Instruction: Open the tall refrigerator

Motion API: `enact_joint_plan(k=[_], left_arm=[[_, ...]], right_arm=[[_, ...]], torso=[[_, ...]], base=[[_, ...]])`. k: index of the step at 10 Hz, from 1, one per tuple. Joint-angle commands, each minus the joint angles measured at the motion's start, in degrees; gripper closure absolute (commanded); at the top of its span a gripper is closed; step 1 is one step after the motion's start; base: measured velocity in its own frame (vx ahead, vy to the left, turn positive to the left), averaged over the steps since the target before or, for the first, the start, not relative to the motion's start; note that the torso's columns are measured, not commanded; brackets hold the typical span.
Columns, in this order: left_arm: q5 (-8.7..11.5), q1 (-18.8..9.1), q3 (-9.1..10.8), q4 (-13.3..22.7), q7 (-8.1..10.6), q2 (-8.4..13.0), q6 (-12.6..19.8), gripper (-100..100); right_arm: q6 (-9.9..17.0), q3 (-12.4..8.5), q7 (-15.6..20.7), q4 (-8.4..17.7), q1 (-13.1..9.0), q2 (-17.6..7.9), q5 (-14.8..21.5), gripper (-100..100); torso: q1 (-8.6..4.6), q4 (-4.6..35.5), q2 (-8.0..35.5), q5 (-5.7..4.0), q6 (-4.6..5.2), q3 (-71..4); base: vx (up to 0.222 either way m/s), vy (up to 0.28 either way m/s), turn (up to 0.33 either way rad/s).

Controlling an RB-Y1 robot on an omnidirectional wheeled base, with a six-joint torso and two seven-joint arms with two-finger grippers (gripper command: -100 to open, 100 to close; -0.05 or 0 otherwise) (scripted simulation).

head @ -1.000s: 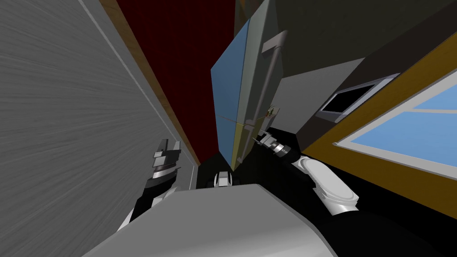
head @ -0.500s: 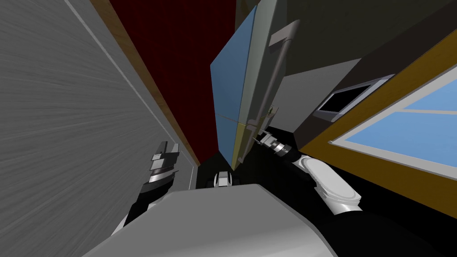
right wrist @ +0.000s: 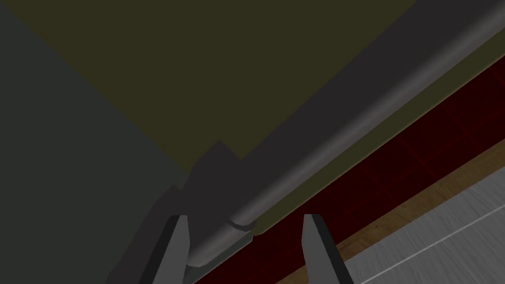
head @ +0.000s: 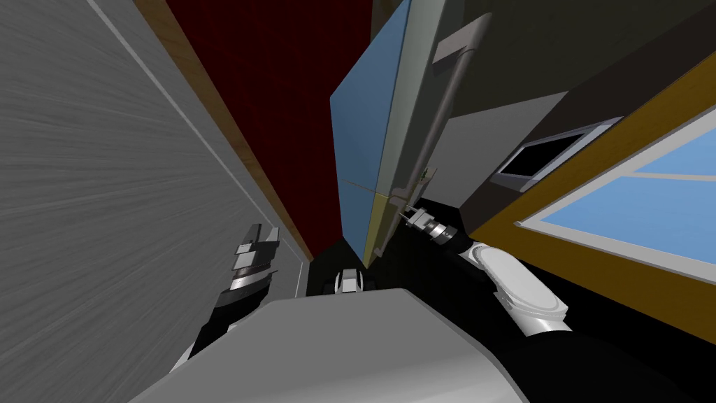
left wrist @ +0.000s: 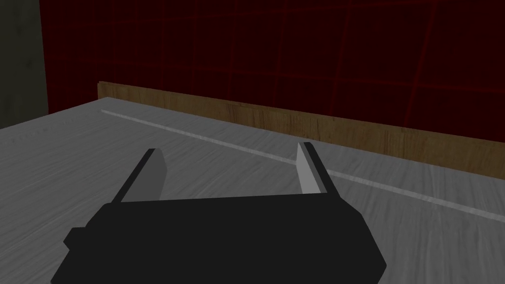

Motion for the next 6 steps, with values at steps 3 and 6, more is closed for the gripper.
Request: enact_joint_plan(k=[3, 6], left_arm=[[0.0, 0.15, 0.07, 0.0, 0.0, 0.1, 0.0, 0], [0.0, 0.16, 0.08, 0.01, 0.0, 0.1, 0.01, 0]], right_arm=[[-1.17, 0.9, 0.42, -1.31, -0.4, 0.28, -0.89, 100], [-2.69, 2.15, 0.97, -2.66, -0.67, 0.53, -1.7, 100]], torso=[[-0.85, 0.02, 0.64, -0.34, -0.33, 0.19], [-0.45, 0.06, 0.67, -0.23, -0.25, 0.19]], base=[[-0.078, -0.243, 0.081], [-0.086, -0.289, 0.067]])
